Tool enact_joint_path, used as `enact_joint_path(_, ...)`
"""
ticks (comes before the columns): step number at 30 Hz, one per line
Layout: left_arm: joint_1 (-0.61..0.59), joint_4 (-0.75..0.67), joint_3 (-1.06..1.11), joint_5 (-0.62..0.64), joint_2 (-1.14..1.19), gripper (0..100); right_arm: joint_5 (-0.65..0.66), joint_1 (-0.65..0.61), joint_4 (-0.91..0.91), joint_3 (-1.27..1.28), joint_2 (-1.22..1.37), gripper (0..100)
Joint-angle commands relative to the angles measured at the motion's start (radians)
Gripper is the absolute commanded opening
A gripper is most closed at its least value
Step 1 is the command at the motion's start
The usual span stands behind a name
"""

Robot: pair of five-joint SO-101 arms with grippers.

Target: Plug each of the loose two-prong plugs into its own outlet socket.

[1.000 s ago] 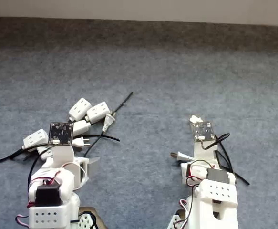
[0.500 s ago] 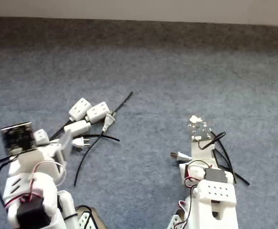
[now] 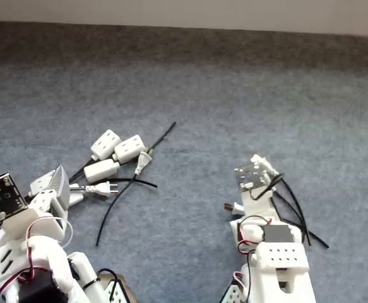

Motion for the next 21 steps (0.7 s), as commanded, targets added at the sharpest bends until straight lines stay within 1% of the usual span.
enact_joint_path(1,0.004,-0.066,-0.008,-0.038,0.001,33,0.012,-0.186,0.016,-0.019,0.012,0.9)
enact_joint_path(4,0.041,-0.110,0.004,-0.117,0.001,33,0.012,-0.203,0.002,0.031,0.004,0.9)
enact_joint_path(6,0.074,-0.126,0.005,-0.183,0.002,33,0.012,-0.208,-0.042,-0.015,0.004,0.9)
enact_joint_path(9,0.116,-0.127,-0.001,-0.245,0.002,33,0.009,-0.183,-0.015,-0.090,0.004,0.9)
enact_joint_path(12,0.124,-0.129,-0.018,-0.247,0.002,34,0.008,-0.137,0.033,-0.188,0.004,0.9)
enact_joint_path(17,0.124,-0.121,-0.101,-0.242,0.015,34,0.008,0.030,0.056,-0.383,0.004,0.9)
enact_joint_path(19,0.128,-0.121,-0.143,-0.242,0.073,34,0.008,0.085,0.059,-0.470,0.004,0.9)
enact_joint_path(21,0.130,-0.121,-0.206,-0.242,0.194,34,0.008,0.119,0.062,-0.535,0.004,0.9)
